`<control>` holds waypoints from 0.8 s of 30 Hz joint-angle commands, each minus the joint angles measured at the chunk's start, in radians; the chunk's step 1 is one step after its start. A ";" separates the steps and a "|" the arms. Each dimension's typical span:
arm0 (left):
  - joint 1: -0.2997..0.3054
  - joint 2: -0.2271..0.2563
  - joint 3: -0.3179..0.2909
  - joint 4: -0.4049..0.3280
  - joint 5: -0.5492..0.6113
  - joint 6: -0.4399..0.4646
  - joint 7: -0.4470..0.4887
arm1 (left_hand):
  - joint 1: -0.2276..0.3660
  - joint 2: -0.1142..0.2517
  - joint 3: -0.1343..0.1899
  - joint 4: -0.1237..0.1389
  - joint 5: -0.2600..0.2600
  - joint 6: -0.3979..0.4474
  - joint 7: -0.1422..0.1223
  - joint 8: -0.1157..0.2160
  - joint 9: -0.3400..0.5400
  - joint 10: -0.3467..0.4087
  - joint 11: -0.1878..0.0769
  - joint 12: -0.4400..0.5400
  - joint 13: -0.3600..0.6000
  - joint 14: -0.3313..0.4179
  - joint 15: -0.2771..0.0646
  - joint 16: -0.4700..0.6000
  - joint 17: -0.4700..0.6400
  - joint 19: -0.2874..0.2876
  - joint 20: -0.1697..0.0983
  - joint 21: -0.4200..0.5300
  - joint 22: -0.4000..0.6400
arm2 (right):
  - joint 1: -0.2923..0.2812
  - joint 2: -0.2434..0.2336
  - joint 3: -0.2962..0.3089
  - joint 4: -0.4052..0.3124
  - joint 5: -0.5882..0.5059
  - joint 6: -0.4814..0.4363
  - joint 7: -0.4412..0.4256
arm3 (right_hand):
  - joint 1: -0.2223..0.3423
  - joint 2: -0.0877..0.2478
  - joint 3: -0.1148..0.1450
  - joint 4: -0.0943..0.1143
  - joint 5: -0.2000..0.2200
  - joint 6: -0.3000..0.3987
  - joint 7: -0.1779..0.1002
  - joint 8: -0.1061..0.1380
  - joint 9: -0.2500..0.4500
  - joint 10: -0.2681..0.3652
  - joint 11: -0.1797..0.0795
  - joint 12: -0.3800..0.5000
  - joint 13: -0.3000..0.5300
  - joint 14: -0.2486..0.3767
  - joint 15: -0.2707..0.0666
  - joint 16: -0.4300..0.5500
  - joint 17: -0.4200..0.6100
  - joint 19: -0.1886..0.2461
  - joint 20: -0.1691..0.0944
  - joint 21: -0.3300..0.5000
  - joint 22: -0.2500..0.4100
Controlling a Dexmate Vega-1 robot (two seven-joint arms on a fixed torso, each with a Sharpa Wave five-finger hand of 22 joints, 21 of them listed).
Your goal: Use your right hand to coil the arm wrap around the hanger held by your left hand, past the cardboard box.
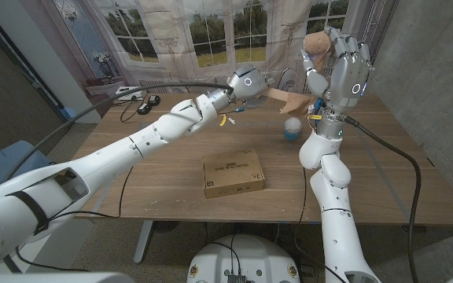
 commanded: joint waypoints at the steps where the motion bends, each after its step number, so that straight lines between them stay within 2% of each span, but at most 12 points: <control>1: -0.009 0.007 0.021 0.062 0.024 0.012 0.249 | -0.001 -0.006 0.004 0.009 0.006 0.002 -0.005 0.003 -0.001 0.003 -0.007 0.002 0.003 -0.003 -0.006 -0.002 0.004 -0.001 -0.064 0.000 0.002 | 0.047 -0.213 -0.150 0.015 0.138 -0.186 0.001 | 0.343 0.351 0.047 0.039 0.009 0.229 0.066 0.008 0.002 0.216 -0.130 0.004 0.001 0.008 -0.030 -0.003 0.002 0.000 -0.050 -0.002 0.002; 5: -0.012 0.012 0.027 0.065 0.024 0.015 0.265 | -0.002 -0.005 0.004 0.010 0.008 0.002 -0.006 0.002 -0.003 0.003 -0.007 0.002 0.003 -0.005 -0.003 -0.009 -0.005 -0.001 -0.063 -0.001 0.001 | 0.051 -0.343 -0.235 -0.019 0.287 -0.287 0.061 | 0.343 0.351 0.048 0.039 0.009 0.229 0.065 0.008 0.002 0.217 -0.131 0.005 0.002 0.009 -0.030 -0.003 0.002 -0.002 -0.050 -0.003 0.002; 8: -0.013 0.016 0.029 0.062 0.028 0.020 0.258 | -0.003 -0.006 0.004 0.010 0.009 0.002 -0.007 0.004 -0.001 0.005 -0.006 0.002 0.003 -0.004 -0.005 -0.008 -0.002 -0.001 -0.064 0.000 0.002 | 0.057 -0.411 -0.279 -0.039 0.371 -0.353 0.078 | 0.342 0.351 0.048 0.039 0.009 0.228 0.064 0.008 0.003 0.218 -0.131 0.005 0.002 0.007 -0.030 -0.006 -0.001 -0.003 -0.051 -0.004 0.002; 16: -0.010 0.020 0.030 0.060 0.024 0.029 0.251 | -0.004 -0.006 0.004 0.010 0.012 0.002 -0.006 0.004 -0.002 0.005 -0.006 0.002 0.003 0.001 -0.004 -0.007 -0.001 0.001 -0.065 0.000 0.000 | 0.063 -0.550 -0.332 -0.118 0.554 -0.469 0.151 | 0.340 0.353 0.049 0.041 0.008 0.228 0.062 0.008 0.003 0.216 -0.131 0.005 0.003 0.009 -0.030 -0.009 -0.002 -0.008 -0.051 -0.008 0.003; 19: -0.008 0.022 0.029 0.060 0.025 0.035 0.257 | -0.005 -0.006 0.004 0.010 0.013 0.002 -0.004 0.006 -0.002 0.006 -0.007 0.002 0.003 0.002 -0.005 -0.007 0.000 0.000 -0.065 0.001 0.003 | 0.058 -0.600 -0.333 -0.163 0.615 -0.503 0.219 | 0.339 0.353 0.050 0.041 0.008 0.228 0.061 0.008 0.003 0.214 -0.133 0.005 0.005 0.009 -0.030 -0.009 -0.001 -0.010 -0.052 -0.010 0.003; 24: -0.007 0.022 0.029 0.063 0.026 0.041 0.266 | -0.006 -0.006 0.004 0.010 0.014 0.000 -0.005 0.006 -0.001 0.006 -0.007 0.002 0.003 0.002 -0.005 -0.006 0.002 0.000 -0.065 0.002 0.004 | 0.043 -0.696 -0.319 -0.262 0.729 -0.567 0.424 | 0.336 0.357 0.050 0.043 0.006 0.224 0.061 0.005 0.001 0.210 -0.131 0.001 0.002 0.002 -0.031 -0.023 -0.014 -0.020 -0.050 -0.014 0.003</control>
